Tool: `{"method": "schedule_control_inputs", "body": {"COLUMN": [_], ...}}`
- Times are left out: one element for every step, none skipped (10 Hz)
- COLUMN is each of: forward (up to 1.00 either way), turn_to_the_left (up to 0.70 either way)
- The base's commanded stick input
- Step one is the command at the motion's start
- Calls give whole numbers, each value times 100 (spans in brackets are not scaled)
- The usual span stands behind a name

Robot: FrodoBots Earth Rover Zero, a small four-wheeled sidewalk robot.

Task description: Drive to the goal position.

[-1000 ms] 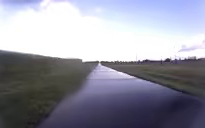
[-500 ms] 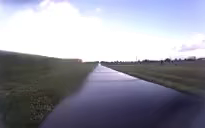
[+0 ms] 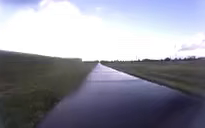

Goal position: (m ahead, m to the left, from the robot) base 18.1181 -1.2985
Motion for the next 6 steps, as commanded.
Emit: {"method": "schedule_control_inputs", "body": {"forward": [45,45,45,45,45,45], "turn_to_the_left": [0,0,0,0,0,0]}}
